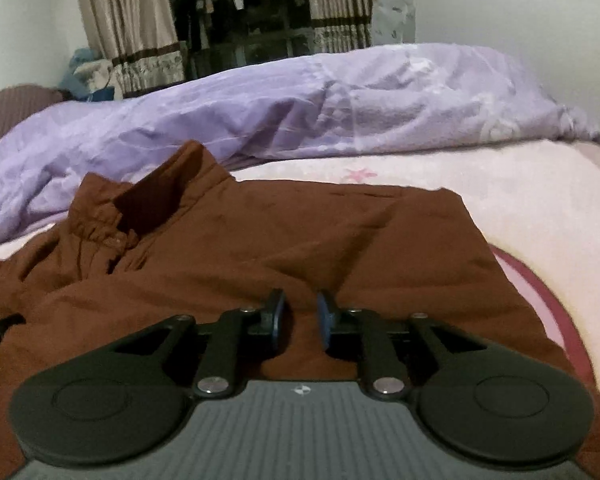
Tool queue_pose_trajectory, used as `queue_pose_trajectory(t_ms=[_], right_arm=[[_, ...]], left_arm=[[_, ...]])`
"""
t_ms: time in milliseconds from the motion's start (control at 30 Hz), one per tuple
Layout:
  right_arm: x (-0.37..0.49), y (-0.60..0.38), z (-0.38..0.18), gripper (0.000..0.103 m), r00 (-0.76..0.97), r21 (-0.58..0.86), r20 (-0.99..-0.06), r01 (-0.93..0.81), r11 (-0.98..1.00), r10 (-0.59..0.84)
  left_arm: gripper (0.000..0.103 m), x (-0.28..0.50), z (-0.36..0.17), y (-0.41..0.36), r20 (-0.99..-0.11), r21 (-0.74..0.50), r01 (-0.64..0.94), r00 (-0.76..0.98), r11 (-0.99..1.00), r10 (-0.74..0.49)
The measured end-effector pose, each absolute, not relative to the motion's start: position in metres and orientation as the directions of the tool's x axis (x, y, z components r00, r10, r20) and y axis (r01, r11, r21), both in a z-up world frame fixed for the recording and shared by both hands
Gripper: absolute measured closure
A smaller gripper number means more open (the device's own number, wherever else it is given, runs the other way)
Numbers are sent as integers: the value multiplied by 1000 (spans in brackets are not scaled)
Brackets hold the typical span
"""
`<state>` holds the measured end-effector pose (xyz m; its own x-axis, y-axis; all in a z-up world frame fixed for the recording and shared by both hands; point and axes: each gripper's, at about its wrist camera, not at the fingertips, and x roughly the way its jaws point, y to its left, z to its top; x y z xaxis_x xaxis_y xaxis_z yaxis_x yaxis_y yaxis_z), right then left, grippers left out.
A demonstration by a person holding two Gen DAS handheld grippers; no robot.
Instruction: Fold large clothes
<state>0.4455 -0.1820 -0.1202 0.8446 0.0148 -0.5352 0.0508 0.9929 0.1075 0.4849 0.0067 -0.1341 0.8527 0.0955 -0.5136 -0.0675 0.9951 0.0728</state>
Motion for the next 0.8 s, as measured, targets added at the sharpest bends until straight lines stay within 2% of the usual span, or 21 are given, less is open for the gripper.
queue_pose_trajectory(t_ms=[133, 200, 233, 300, 367, 433, 500, 533, 633, 800], right_arm=[[445, -183, -116, 68, 852, 127, -523, 56, 990, 19], [440, -176, -107, 69, 858, 126, -514, 58, 990, 15], [438, -170, -100, 74, 864, 146, -503, 43, 988, 37], [429, -155, -90, 75, 881, 168, -462, -24, 985, 101], [424, -138, -90, 75, 885, 134, -449, -70, 989, 123], [430, -125, -104, 75, 859, 90, -497, -95, 991, 128], [440, -121, -120, 75, 835, 72, -539, -86, 994, 112], [441, -121, -122, 75, 837, 69, -536, -86, 994, 110], [441, -126, -117, 75, 837, 72, -537, -80, 994, 106], [442, -146, -117, 75, 839, 42, -543, -16, 999, 37]], left_arm=[[16, 478, -127, 12, -456, 57, -76, 885, 995, 94], [16, 470, -116, 12, -403, 4, -59, 914, 998, 56], [16, 465, -110, 13, -377, -41, -49, 926, 998, 30], [16, 459, -103, 10, -344, -95, -11, 939, 995, -23], [16, 457, -105, 2, -326, -62, 31, 944, 998, -50], [16, 468, -118, -6, -388, 1, 20, 921, 1000, -18], [16, 488, -135, -6, -508, -8, 37, 861, 999, -36], [16, 494, -136, -4, -530, -25, 44, 847, 999, -50], [16, 495, -133, 3, -522, -59, 33, 851, 998, -59], [14, 491, -130, 5, -503, 51, 26, 864, 998, 3]])
